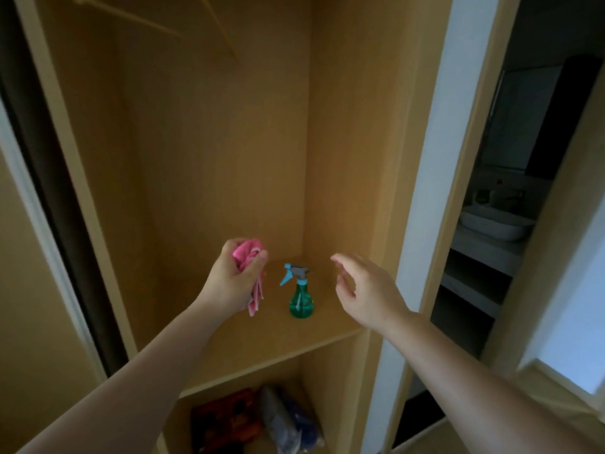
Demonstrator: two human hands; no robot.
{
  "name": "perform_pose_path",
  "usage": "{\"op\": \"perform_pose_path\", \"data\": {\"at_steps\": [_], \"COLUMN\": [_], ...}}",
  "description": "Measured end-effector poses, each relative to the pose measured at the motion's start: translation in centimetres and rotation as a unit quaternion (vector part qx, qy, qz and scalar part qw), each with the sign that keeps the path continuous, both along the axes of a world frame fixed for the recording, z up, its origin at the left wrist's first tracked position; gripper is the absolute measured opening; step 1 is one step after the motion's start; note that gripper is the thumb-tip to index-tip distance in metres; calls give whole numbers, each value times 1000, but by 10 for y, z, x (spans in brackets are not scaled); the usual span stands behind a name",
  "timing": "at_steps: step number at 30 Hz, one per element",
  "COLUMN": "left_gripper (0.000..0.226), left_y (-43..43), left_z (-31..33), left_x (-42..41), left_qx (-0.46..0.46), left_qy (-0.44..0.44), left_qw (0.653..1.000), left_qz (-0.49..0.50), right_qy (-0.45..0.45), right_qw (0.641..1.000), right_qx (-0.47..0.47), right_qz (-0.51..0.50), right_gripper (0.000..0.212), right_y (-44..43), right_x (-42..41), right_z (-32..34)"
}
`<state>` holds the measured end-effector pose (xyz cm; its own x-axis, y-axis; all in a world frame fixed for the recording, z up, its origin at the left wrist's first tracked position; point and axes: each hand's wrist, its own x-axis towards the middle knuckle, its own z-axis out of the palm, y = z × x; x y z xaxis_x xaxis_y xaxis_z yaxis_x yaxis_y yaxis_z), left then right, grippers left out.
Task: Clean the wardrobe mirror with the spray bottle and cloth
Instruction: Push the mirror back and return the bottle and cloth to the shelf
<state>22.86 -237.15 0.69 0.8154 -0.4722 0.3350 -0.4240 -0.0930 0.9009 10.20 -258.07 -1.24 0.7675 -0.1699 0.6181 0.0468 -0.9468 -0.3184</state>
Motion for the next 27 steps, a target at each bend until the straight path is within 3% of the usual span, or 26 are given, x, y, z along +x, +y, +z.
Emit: {"op": "perform_pose_path", "data": {"at_steps": [7, 11, 18, 22, 27], "left_gripper": [34, 33, 27, 30, 18], "left_y": [-48, -71, -82, -75, -66], "left_z": [-34, -47, -66, -75, -78], "left_x": [80, 102, 119, 109, 82], "left_qx": [39, 52, 38, 31, 10], "left_qy": [18, 43, 65, 69, 76], "left_qw": [998, 997, 992, 984, 969], "left_qz": [36, 42, 104, 163, 237], "right_qy": [183, 257, 326, 363, 342], "right_qw": [982, 960, 942, 924, 932], "right_qx": [28, 106, 80, 111, 93], "right_qz": [-40, -38, 3, 47, 77], "right_gripper": [54, 66, 69, 72, 26], "right_y": [-56, -78, -104, -113, -115], "right_x": [75, 122, 218, 260, 282], "right_z": [-27, -40, -79, -102, -116]}}
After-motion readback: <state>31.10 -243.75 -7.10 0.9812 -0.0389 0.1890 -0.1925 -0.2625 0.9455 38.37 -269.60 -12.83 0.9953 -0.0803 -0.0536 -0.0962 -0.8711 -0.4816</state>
